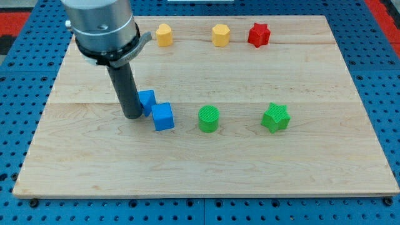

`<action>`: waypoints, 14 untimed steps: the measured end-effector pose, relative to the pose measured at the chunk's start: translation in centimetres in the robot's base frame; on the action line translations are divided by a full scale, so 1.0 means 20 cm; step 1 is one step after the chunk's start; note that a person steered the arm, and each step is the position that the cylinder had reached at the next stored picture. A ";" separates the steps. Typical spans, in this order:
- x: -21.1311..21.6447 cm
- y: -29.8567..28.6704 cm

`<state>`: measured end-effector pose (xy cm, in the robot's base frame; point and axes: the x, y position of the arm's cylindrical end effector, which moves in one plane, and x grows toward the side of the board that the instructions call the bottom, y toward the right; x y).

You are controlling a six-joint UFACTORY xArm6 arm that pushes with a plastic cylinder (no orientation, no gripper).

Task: Move the green blocks to the bottom right side

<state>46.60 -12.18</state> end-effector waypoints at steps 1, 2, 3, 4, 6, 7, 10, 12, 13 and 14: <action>0.16 0.08; 0.32 0.31; 0.17 0.25; 0.10 0.16; -0.10 0.07; 0.06 0.37; 0.27 1.01; 0.04 0.99; -0.01 1.16; 0.23 1.36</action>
<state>51.14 15.09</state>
